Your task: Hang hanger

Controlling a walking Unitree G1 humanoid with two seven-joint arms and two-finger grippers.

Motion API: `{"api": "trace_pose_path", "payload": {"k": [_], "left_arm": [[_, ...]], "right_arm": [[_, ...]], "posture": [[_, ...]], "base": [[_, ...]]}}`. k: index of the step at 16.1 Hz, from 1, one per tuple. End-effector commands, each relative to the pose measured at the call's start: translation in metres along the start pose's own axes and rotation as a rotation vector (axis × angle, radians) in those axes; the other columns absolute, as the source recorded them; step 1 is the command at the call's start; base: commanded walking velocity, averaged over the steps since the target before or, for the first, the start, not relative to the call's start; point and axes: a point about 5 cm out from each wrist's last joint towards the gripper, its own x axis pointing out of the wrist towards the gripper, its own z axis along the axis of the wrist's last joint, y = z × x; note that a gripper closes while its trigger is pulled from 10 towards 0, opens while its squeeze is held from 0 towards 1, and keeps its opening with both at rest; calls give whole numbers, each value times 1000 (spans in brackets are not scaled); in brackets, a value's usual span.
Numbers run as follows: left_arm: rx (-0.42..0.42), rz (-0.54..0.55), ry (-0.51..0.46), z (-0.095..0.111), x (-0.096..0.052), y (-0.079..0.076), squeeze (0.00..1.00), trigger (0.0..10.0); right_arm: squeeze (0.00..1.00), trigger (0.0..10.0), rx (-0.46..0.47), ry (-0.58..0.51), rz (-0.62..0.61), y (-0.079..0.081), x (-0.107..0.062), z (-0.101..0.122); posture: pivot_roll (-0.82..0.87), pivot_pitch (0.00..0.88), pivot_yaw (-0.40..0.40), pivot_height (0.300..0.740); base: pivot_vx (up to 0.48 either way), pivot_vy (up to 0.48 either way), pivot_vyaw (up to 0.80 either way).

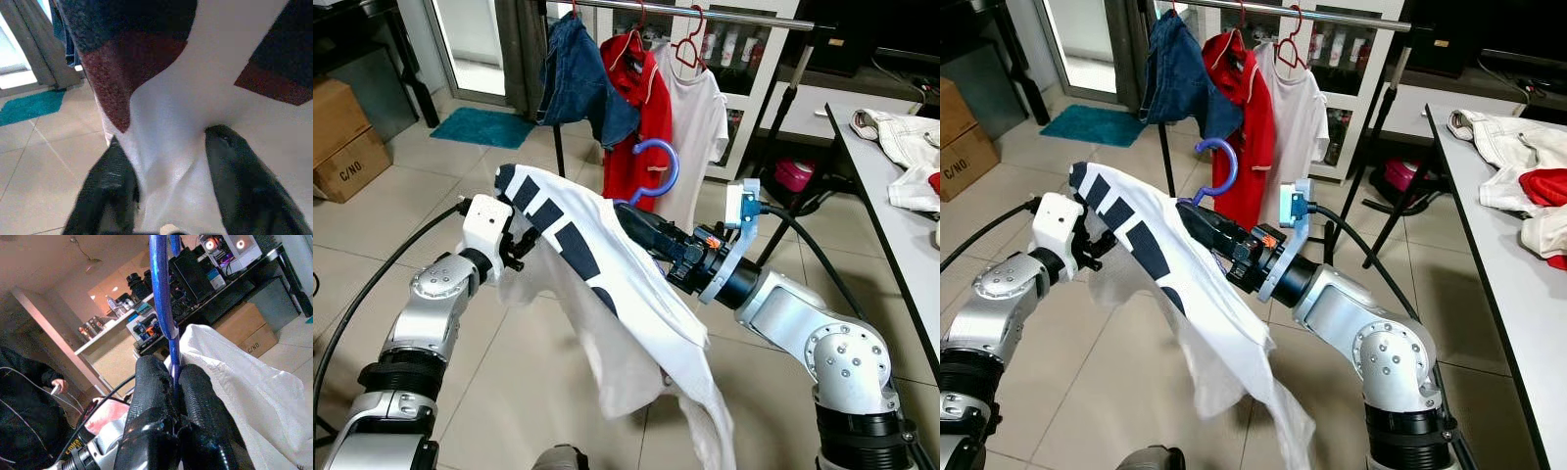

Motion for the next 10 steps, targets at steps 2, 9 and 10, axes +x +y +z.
{"api": "trace_pose_path", "payload": {"k": [2,9,10], "left_arm": [[16,-8,-3,1,2,-3,0,0],[24,36,-4,-4,2,-4,0,0],[25,46,-6,-4,2,-4,0,0]], "right_arm": [[0,10000,-28,-16,34,7,1,7],[0,10000,-36,-24,13,3,2,9],[0,10000,-45,-32,-2,2,2,10]], "posture": [[-32,0,11,740],[-27,0,10,740],[-25,0,9,740]], "base": [[0,0,0],[0,0,0],[0,0,0]]}}
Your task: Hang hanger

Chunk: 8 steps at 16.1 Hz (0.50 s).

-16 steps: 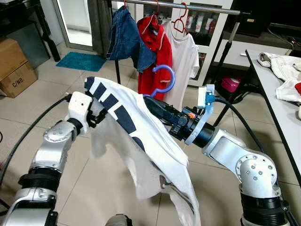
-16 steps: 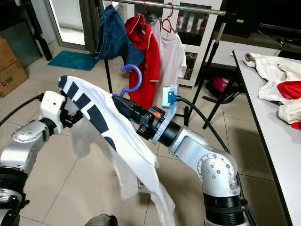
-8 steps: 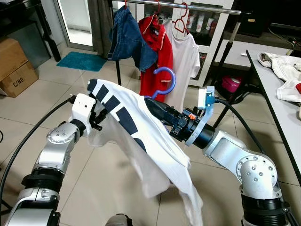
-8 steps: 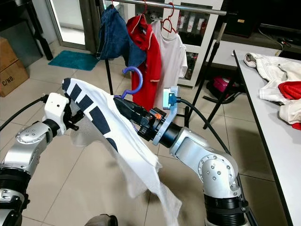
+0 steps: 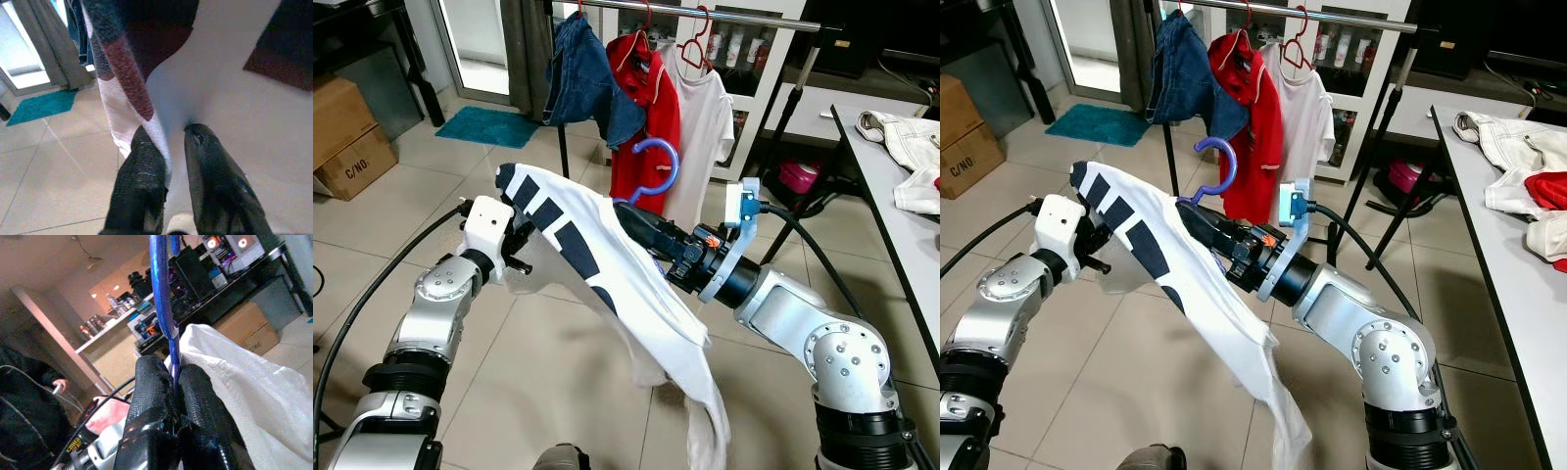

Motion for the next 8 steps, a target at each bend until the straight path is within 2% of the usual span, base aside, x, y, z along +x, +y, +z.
{"api": "trace_pose_path", "payload": {"k": [1,4,8], "left_arm": [[4,15,11,-5,-2,-1,0,0],[-4,45,30,-15,-8,1,0,0],[-15,58,48,-26,-14,0,0,0]], "right_arm": [[0,10000,-49,-51,-32,-1,2,11],[0,10000,-89,-82,-116,-12,4,18],[0,10000,-101,-98,-112,-11,5,22]], "posture": [[-24,0,8,740],[-19,0,5,740],[-18,0,4,740]], "base": [[0,0,0],[0,0,0],[0,0,0]]}}
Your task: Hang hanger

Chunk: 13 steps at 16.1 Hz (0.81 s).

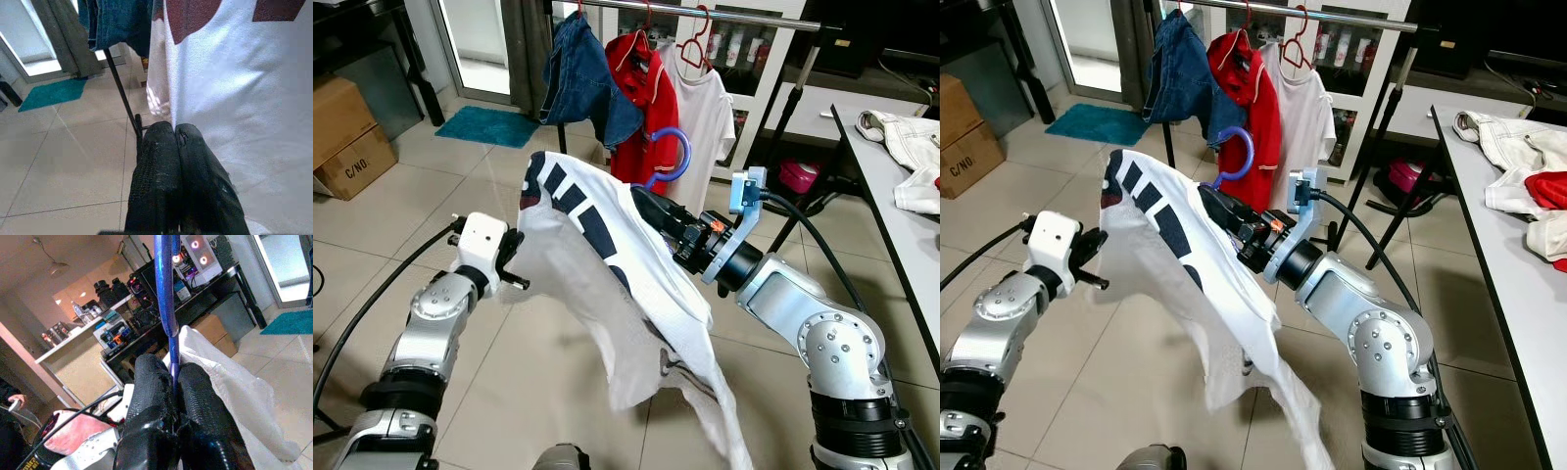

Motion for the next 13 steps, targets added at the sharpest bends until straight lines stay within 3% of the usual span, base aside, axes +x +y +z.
{"api": "trace_pose_path", "payload": {"k": [1,13], "left_arm": [[-2,12,11,-5,-3,1,0,0],[86,-63,98,-35,-17,-12,0,0]], "right_arm": [[0,10000,-33,-53,19,5,3,13],[0,10000,-113,-189,-209,-20,5,31]], "posture": [[-18,0,4,740],[-14,0,9,740]], "base": [[0,0,0],[0,0,0]]}}
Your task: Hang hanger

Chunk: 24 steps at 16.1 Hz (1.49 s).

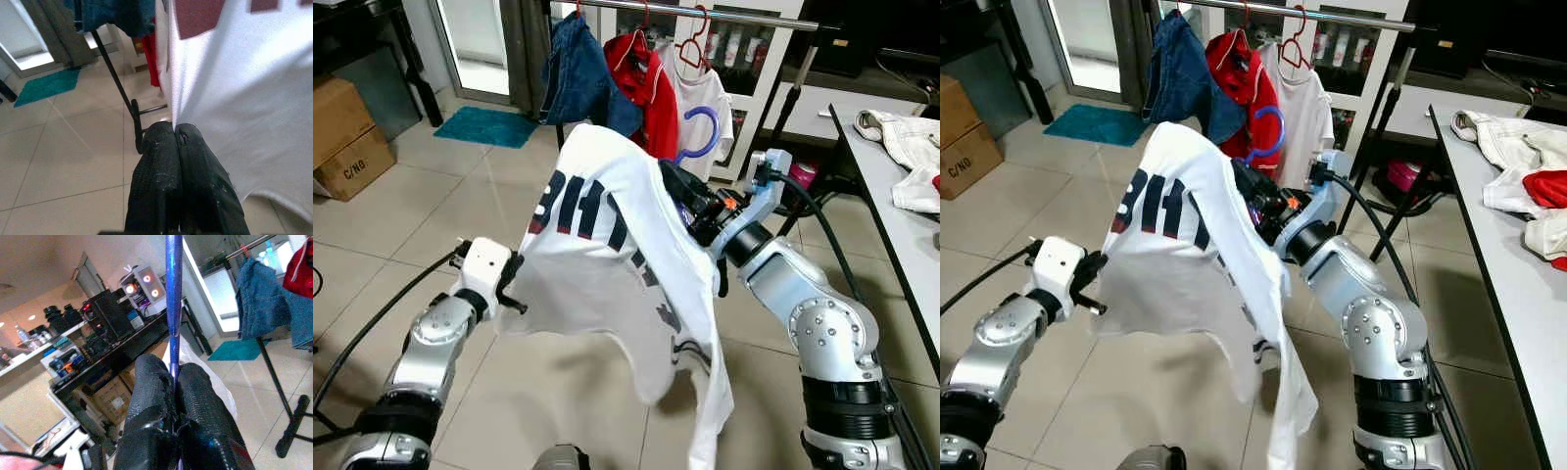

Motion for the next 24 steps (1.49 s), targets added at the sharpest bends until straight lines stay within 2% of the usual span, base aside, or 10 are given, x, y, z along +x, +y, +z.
{"api": "trace_pose_path", "payload": {"k": [1,4,8,12,18,20,21,22,23,24], "left_arm": [[27,-32,40,-9,-4,-4,0,0],[41,-20,86,-20,-11,-2,0,0],[38,71,118,-26,-19,16,0,0],[32,37,166,-43,-27,4,0,0],[21,-7,204,-55,-29,-15,0,0],[24,1,193,-52,-26,-13,0,0],[27,25,163,-45,-23,-6,0,0],[29,80,133,-38,-21,4,0,10000],[26,128,111,-32,-22,16,153,10000],[25,138,98,-30,-24,22,1000,10000]], "right_arm": [[0,10000,-17,-73,-28,-3,1,13],[0,10000,-18,-90,-49,-6,2,14],[0,10000,-43,-66,-35,-4,3,9],[0,10000,-40,-86,-49,-5,9,12],[0,10000,-74,-115,-77,-9,11,19],[0,10000,-76,-120,-66,-8,12,20],[0,10000,-80,-115,-61,-7,11,18],[0,10000,-86,-109,-60,-6,11,16],[0,10000,-101,-103,-62,-6,10,15],[0,10000,-115,-96,-64,-6,10,14]], "posture": [[-13,0,11,740],[-9,0,15,740],[1,0,10,740],[-2,0,-7,740],[1,0,6,740],[-1,0,15,740],[-5,0,21,740],[-4,0,24,740],[-5,0,29,740],[-6,0,32,740]], "base": [[0,0,0],[0,0,0],[0,0,0],[0,0,0],[0,0,0],[0,0,0],[0,0,0],[0,0,0],[0,0,0],[0,0,0]]}}
